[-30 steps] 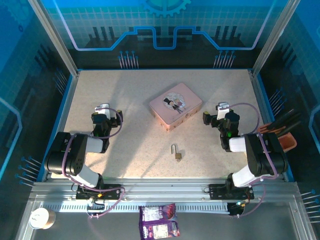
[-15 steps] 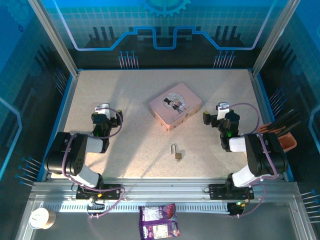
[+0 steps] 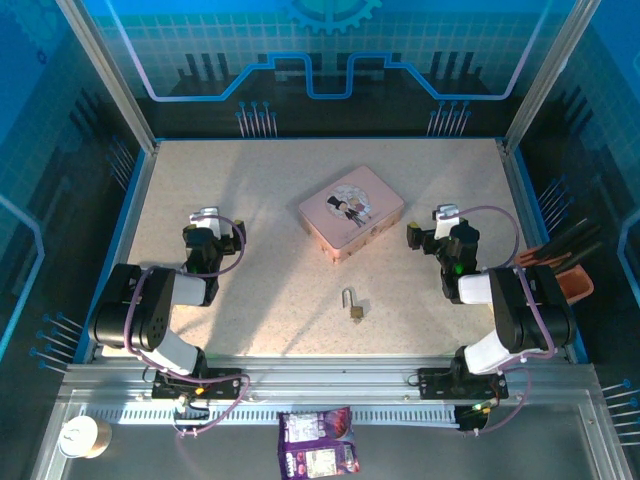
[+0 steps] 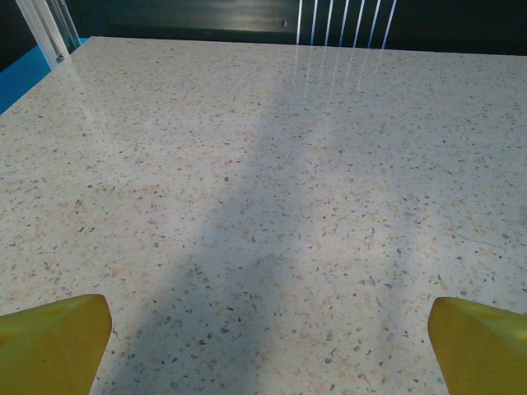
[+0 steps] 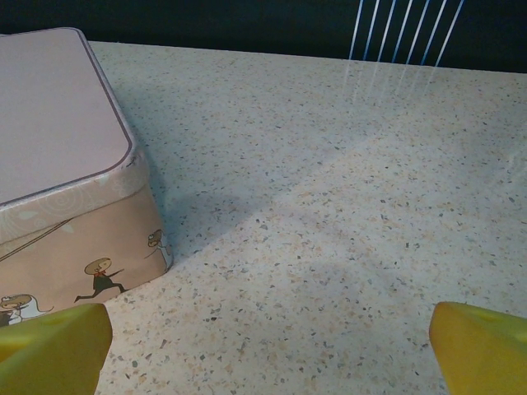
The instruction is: Unlock the padlock with the key
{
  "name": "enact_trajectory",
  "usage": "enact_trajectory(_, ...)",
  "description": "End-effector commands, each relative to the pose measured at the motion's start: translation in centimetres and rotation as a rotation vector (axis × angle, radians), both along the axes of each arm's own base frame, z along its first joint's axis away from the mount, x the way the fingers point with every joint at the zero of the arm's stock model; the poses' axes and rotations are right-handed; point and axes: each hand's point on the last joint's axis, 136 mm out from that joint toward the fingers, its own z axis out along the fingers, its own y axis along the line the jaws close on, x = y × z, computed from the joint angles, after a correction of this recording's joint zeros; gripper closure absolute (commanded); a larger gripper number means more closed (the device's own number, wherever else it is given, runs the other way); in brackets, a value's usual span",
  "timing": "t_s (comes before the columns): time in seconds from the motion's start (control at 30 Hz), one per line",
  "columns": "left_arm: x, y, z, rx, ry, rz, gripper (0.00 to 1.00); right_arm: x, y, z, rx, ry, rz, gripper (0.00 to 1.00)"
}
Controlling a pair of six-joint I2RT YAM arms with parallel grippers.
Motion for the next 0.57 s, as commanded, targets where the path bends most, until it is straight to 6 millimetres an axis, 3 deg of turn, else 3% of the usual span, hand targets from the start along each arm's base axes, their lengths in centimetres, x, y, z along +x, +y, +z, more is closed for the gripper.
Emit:
enact_trajectory(0.0,0.49,0.00,1.08,-0.023,-0.048,0.006,0.01,0.44,0.07,0.69,-0.014,-0.028,-0.007,0.00)
enact_trajectory(0.53,0.49,0.00,1.07,-0.023,-0.048,0.006,0.01,0.48,-0.11,0.69,-0.023,-0.027,-0.026,0.00)
